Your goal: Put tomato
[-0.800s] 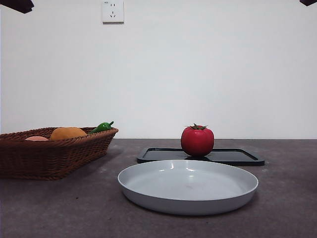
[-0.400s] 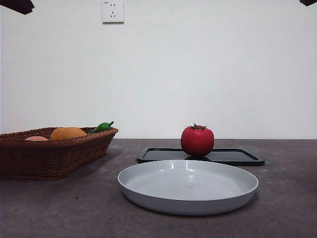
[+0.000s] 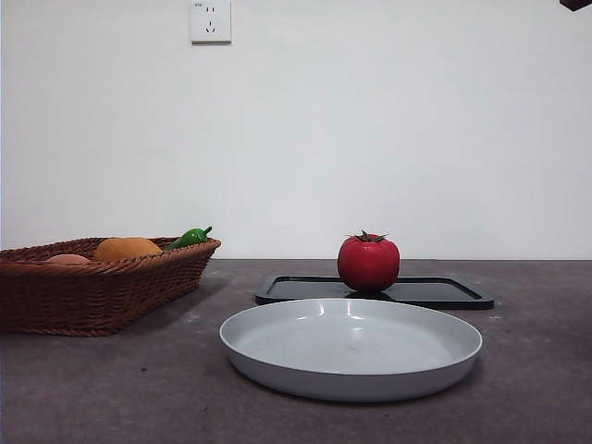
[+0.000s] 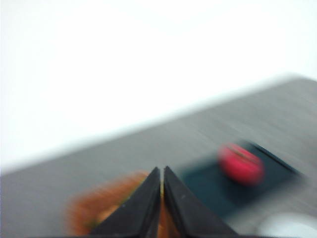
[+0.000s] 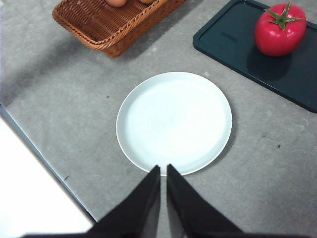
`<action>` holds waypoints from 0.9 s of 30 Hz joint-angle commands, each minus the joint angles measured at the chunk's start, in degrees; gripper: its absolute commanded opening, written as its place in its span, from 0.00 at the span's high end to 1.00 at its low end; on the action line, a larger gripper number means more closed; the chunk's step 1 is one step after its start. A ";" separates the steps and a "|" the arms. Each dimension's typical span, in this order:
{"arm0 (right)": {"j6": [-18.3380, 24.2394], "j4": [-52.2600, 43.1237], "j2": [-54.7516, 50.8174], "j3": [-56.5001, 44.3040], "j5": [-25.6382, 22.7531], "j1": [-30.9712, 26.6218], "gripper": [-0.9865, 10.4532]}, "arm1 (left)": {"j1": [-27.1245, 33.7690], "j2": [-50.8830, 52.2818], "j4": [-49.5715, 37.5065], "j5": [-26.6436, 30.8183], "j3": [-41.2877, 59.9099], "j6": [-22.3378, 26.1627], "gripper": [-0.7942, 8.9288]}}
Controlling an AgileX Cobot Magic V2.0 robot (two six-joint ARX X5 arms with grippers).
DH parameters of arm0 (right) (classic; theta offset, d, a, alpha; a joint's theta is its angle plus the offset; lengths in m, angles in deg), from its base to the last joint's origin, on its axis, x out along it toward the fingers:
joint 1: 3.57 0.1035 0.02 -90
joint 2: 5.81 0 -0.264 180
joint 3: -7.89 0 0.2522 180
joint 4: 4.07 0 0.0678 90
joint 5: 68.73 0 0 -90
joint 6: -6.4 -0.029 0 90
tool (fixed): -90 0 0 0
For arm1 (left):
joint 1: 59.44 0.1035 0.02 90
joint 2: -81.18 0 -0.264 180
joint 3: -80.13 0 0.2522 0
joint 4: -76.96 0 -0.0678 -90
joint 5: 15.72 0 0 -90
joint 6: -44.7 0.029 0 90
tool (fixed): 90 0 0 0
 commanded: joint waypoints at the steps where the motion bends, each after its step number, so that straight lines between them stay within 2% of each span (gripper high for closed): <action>1: -0.57 -0.72 0.26 0.44 0.07 0.35 0.90 | 2.75 5.09 -9.77 6.29 5.97 0.59 0.91; 4: -0.57 -0.74 0.28 0.44 0.04 0.35 0.90 | 5.55 11.21 -15.45 11.63 13.18 0.39 0.91; 7: -0.57 -0.74 0.28 0.44 0.07 0.35 0.90 | 7.74 16.76 -18.10 14.34 20.13 0.44 0.91; 17: -0.57 -0.74 0.28 0.44 0.07 0.35 0.90 | 9.86 27.41 -17.84 14.62 37.81 -1.25 0.91; 27: -0.57 -0.74 0.28 0.44 0.07 0.35 0.90 | 9.86 31.54 -15.34 14.62 44.83 -1.46 0.91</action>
